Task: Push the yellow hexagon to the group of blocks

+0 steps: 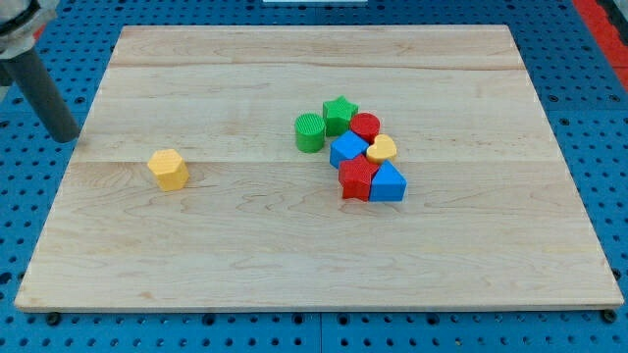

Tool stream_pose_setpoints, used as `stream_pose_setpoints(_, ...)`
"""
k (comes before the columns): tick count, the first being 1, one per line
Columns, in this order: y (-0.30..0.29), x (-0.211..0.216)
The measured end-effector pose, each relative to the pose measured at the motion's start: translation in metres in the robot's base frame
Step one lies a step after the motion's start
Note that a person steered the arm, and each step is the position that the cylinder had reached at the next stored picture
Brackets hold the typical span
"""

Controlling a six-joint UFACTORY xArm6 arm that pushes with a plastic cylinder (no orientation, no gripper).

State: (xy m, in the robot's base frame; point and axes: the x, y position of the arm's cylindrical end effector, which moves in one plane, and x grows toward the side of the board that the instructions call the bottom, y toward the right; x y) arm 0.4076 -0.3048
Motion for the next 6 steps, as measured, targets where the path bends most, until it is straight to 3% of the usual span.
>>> stream_pose_setpoints(1,0.022,0.033)
stream_pose_setpoints(2,0.084,0.055)
stream_pose_setpoints(3,0.192,0.055)
stream_pose_setpoints(4,0.255,0.055)
stream_pose_setpoints(6,0.213,0.098)
